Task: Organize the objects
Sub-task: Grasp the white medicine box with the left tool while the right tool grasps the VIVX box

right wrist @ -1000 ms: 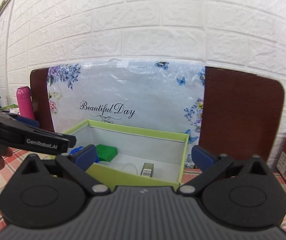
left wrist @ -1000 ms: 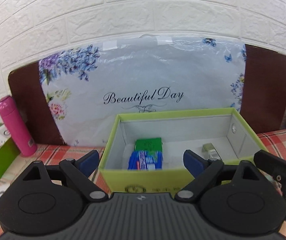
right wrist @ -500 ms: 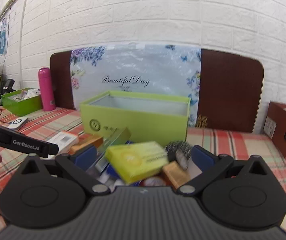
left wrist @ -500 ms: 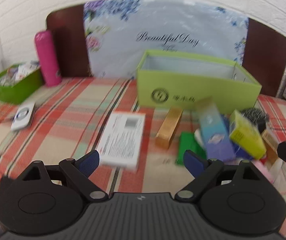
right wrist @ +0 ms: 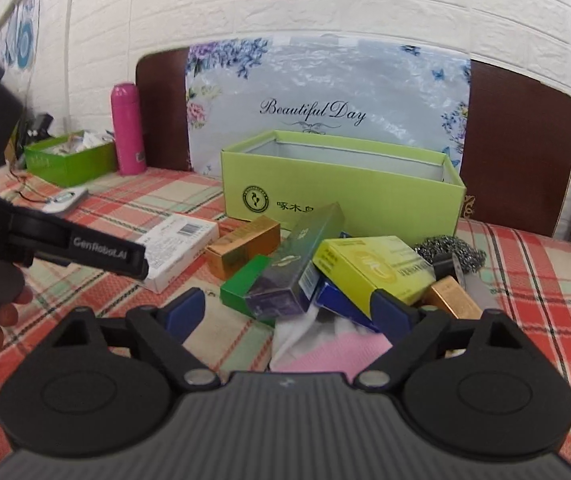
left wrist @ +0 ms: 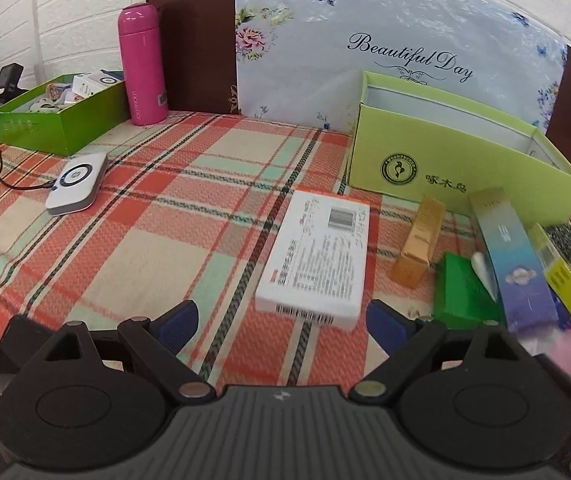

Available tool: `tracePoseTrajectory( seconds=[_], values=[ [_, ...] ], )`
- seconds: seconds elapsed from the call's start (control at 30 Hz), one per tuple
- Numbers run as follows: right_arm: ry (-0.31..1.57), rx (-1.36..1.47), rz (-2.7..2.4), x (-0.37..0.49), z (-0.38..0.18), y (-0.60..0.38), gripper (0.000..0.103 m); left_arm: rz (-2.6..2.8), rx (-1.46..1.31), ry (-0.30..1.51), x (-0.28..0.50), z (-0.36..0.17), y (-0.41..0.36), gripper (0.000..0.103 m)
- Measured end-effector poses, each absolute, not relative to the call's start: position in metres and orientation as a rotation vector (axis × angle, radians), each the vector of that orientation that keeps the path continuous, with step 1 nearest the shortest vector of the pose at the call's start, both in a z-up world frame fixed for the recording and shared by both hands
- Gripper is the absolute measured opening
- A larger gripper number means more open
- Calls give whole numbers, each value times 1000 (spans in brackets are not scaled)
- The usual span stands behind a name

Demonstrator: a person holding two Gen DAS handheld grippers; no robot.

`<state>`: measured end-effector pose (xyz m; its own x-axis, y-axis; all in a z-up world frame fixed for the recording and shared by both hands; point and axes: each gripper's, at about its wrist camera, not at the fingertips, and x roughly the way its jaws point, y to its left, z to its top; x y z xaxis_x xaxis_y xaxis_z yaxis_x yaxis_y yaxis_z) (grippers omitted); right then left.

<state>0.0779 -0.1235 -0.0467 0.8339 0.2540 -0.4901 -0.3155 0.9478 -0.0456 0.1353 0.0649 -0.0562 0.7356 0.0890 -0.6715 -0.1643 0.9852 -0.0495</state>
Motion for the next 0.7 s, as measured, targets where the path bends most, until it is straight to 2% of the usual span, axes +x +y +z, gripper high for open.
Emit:
tracePoseTrajectory(
  seconds=[0.47, 0.53, 0.7],
  values=[
    [542, -201, 224, 121, -59, -89, 89, 105, -59, 771, 180, -81, 62, 94],
    [554, -196, 213, 127, -61, -87, 83, 99, -61, 765, 181, -81, 62, 94],
    [541, -203, 188, 126, -60, -90, 46, 95, -62, 755, 182, -82, 62, 94]
  ],
)
